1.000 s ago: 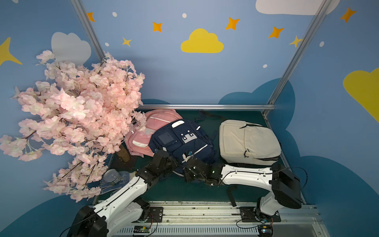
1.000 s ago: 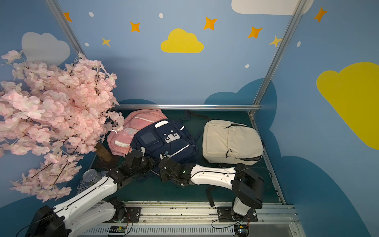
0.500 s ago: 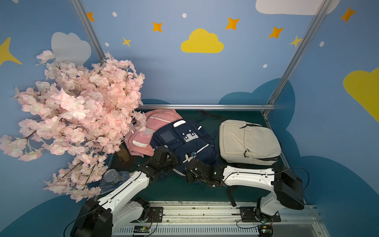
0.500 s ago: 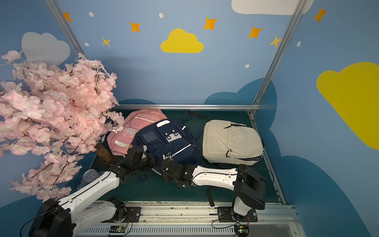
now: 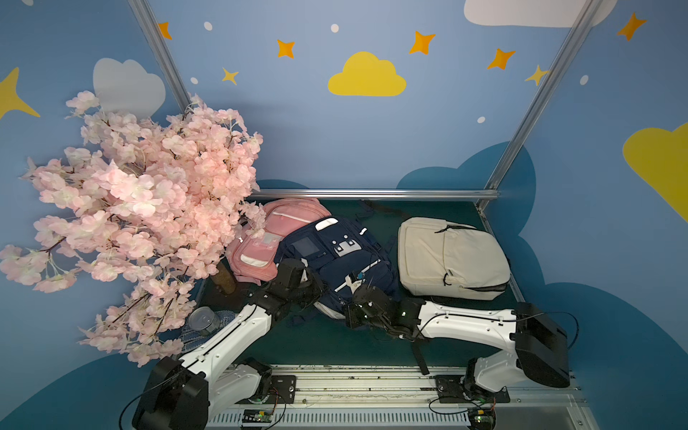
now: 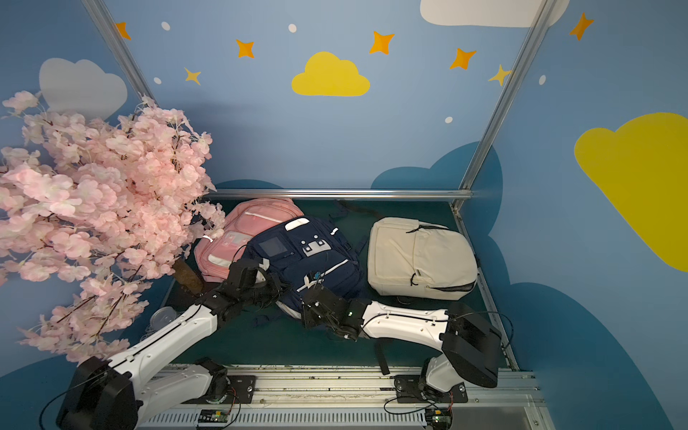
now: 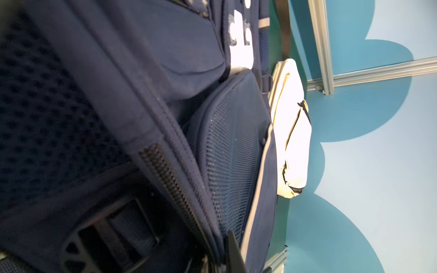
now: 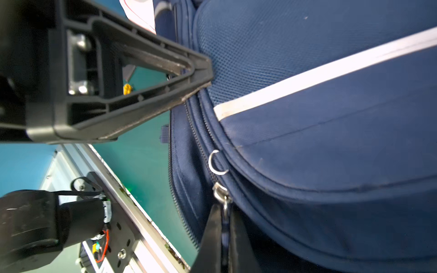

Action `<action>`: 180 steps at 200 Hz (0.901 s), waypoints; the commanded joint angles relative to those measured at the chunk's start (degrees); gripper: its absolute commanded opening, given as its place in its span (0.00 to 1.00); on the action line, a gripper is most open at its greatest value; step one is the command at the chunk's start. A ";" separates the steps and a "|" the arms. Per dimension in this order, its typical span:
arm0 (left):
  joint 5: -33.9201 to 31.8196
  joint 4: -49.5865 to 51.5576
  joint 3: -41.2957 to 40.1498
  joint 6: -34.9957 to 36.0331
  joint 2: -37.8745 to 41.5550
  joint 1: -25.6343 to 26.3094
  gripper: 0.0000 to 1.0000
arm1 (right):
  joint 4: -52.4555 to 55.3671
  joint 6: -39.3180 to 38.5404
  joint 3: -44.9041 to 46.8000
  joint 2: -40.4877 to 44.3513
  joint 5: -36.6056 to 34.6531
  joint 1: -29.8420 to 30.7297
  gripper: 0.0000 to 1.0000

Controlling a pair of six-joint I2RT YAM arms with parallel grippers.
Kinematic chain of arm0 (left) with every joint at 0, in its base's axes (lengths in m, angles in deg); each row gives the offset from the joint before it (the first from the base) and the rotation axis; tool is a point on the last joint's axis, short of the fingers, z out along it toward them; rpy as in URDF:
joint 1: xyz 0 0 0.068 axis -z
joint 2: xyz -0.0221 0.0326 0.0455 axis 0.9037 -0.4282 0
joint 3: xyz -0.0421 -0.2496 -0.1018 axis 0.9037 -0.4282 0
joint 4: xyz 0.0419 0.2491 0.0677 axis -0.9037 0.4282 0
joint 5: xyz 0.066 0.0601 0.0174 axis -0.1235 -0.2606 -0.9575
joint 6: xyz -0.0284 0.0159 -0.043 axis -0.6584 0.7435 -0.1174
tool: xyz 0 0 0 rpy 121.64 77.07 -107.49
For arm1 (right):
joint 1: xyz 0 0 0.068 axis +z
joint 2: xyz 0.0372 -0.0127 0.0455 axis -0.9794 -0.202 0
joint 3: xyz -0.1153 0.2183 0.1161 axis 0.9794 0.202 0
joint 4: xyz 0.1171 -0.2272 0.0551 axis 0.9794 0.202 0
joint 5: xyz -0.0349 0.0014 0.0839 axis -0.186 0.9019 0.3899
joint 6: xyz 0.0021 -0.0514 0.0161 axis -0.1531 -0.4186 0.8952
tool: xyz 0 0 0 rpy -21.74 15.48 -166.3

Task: Zip up the backpack
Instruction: Zip the zipper on the backpack.

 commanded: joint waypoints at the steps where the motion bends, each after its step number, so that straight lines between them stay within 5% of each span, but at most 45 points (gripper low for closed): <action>1: -7.74 -0.47 0.55 3.74 -1.60 0.41 0.03 | 2.79 -3.43 -4.77 -1.75 0.61 0.05 0.00; 49: -7.40 0.27 -0.94 3.52 -0.75 4.22 0.03 | 7.86 -1.55 -5.51 -4.18 -4.11 -3.85 0.00; 125: -8.75 3.84 1.66 7.32 3.29 -3.60 0.03 | 14.91 9.19 6.98 4.62 -6.15 -8.50 0.00; 180: -7.87 1.56 7.57 8.86 -6.34 -3.75 0.03 | 7.76 -3.37 0.63 3.05 -4.19 -0.36 0.00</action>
